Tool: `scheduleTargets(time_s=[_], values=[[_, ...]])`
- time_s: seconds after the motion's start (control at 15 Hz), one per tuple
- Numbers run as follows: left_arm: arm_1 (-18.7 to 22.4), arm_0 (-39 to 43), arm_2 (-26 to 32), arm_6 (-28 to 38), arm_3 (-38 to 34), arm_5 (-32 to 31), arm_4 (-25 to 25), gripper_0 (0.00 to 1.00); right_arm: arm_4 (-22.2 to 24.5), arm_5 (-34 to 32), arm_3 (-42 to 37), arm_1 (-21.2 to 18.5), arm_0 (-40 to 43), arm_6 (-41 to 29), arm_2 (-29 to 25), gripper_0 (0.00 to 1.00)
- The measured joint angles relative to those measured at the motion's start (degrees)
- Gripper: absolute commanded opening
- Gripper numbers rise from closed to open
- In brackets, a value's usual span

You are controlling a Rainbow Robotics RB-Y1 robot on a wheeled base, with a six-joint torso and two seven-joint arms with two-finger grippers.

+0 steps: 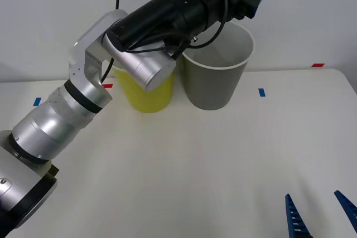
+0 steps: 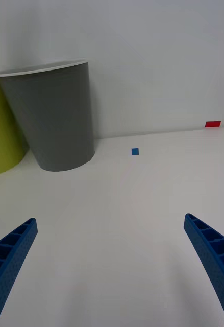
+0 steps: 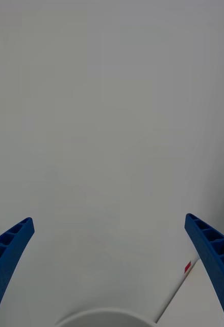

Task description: Put cans in the gray bin and PET bottles in the light green bin.

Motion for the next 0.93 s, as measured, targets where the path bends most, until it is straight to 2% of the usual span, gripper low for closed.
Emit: scheduleTargets(time_s=[0.2, 0.33, 0.6, 0.93], values=[[2.36, 6.51, 6.10, -3.42, -11.53, 9.74, 3.70, 1.00, 0.00, 0.00, 0.00, 0.00, 0.00, 0.00, 0.00, 1.00], [4.44, 11.00, 9.55, -5.09, -16.60, 11.14, 7.03, 1.00, 0.00, 0.00, 0.00, 0.00, 0.00, 0.00, 0.00, 1.00], [9.13, 16.67, 14.40, -5.94, -25.61, 14.78, 9.69, 1.00, 0.00, 0.00, 0.00, 0.00, 0.00, 0.00, 0.00, 1.00], [10.84, 30.57, 21.94, -6.47, -36.17, 16.04, 10.55, 1.00, 0.00, 0.00, 0.00, 0.00, 0.00, 0.00, 0.00, 1.00]])
